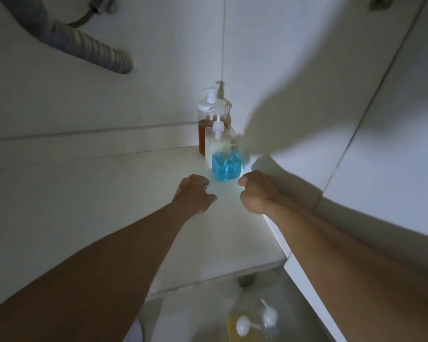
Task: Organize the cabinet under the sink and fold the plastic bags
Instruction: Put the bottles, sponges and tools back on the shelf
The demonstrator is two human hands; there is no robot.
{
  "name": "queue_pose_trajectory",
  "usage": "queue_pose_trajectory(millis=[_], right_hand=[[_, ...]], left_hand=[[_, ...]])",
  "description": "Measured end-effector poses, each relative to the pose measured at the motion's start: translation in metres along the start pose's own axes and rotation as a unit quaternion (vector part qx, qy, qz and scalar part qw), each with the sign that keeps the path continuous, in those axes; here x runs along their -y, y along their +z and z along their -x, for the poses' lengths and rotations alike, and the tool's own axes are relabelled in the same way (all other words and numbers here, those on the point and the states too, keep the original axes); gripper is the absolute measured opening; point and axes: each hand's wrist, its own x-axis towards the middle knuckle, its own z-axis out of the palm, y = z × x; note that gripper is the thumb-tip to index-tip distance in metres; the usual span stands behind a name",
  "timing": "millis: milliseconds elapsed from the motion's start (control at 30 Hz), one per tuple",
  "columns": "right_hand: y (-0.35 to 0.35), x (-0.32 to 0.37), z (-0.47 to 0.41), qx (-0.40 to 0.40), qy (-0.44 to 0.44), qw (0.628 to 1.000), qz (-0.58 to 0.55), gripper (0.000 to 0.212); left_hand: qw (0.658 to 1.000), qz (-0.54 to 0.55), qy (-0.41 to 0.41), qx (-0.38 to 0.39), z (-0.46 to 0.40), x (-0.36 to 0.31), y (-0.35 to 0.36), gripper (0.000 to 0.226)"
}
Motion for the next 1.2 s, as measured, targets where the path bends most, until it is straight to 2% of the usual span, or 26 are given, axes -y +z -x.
queue_pose_trajectory(millis=[67,133,233,333,433,533,633,700,833,867,1000,1100,1200], right_hand=[[-0.007,-0.001,0.02,0.014,0.0,0.999,-0.03,0.023],[-0.013,-0.005,0.043,0.04,0.009,0.995,-0.086,0.025],[-0.022,-0.013,0.087,0.093,0.028,0.981,-0.17,0.018],[-0.026,-0.022,0.122,0.141,0.023,0.973,-0.182,0.019],[-0.02,-0.026,0.126,0.158,0.051,0.976,-0.144,0.011],[-0.014,-0.03,0.121,0.177,0.073,0.976,-0.107,0.013],[0.012,-0.047,0.13,0.175,0.085,0.98,-0.038,0.015],[0.075,-0.087,0.147,0.224,0.131,0.966,0.007,0.014],[0.107,-0.111,0.165,0.172,0.108,0.978,0.054,0.008],[0.108,-0.112,0.164,0.168,0.097,0.98,0.052,0.013],[0.118,-0.113,0.172,0.143,0.095,0.984,0.039,0.045],[0.135,-0.12,0.164,0.121,0.109,0.987,0.002,0.044],[0.146,-0.126,0.16,0.092,0.116,0.989,-0.014,0.044]], left_hand=[[1.0,-0.009,0.016,-0.017,0.027,-0.002,-0.006,0.043],[0.999,-0.004,0.027,-0.03,0.056,-0.003,-0.01,0.033],[0.999,-0.005,0.047,-0.022,0.103,-0.001,-0.012,0.017],[0.997,0.003,0.073,0.014,0.136,0.007,-0.009,0.015],[0.995,-0.014,0.079,0.063,0.139,0.009,-0.006,0.016],[0.99,-0.023,0.052,0.129,0.134,0.015,0.002,0.019],[0.982,-0.062,0.032,0.174,0.152,0.032,0.024,0.039],[0.965,-0.068,0.015,0.252,0.169,0.062,0.089,0.053],[0.966,-0.071,0.017,0.25,0.188,0.076,0.117,0.075],[0.968,-0.064,0.022,0.241,0.187,0.077,0.12,0.078],[0.97,-0.072,0.044,0.228,0.194,0.077,0.131,0.074],[0.971,-0.043,0.058,0.227,0.19,0.083,0.151,0.071],[0.974,-0.021,0.069,0.215,0.188,0.088,0.166,0.08]])
